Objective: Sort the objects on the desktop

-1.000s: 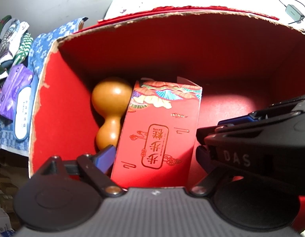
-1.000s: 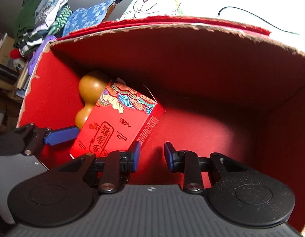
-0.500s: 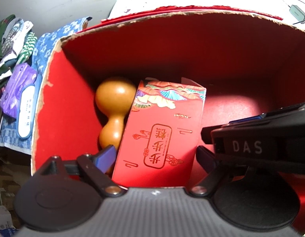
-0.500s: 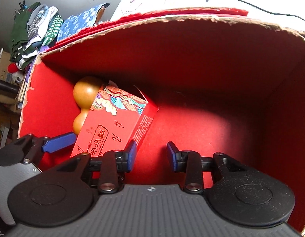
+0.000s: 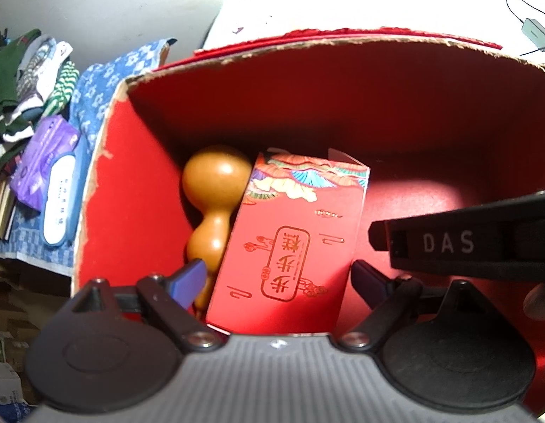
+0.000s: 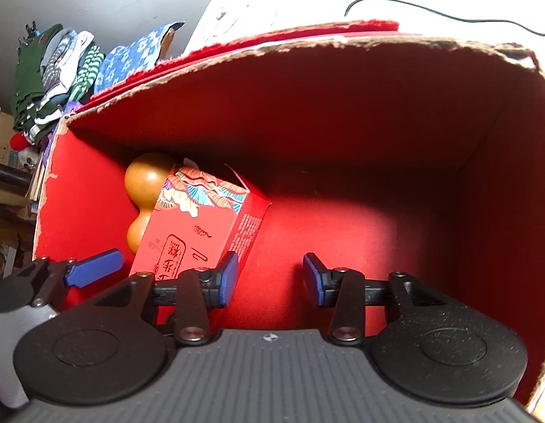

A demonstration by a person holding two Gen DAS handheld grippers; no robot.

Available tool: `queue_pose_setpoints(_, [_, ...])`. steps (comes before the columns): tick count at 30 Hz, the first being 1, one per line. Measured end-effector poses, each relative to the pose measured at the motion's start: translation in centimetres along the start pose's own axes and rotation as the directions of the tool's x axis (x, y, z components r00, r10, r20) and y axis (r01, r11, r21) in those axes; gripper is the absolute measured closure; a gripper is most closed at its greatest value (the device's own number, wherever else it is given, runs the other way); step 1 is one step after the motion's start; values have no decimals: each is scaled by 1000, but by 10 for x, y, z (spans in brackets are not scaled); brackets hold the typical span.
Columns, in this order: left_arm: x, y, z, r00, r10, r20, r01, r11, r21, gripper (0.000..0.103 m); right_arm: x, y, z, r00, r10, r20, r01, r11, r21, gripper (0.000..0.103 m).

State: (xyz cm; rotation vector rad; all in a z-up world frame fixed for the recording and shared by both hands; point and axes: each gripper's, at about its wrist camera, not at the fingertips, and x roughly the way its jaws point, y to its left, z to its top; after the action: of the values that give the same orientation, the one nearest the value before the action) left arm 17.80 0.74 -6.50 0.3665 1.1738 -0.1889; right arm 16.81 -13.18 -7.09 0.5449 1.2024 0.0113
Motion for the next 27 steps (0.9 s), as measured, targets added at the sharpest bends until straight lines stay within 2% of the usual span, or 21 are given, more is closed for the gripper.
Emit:
queue_pose_setpoints(8, [-3,7,-1,1000,-5,-5,5,999,-49,12,-3,-3,-1,1000,-6,30,6,1000,17,58])
queue_pose_setpoints(16, [-16,6,-4,999,-6,33,8,998,-58,13,-8,-4,-4,998,12,69,-13,1000,14,56])
queue_pose_setpoints(27, [-36,2,-9,996,6,90,2,996,-91,9,-12,-5,-4,995,19,94,-20,1000,17,55])
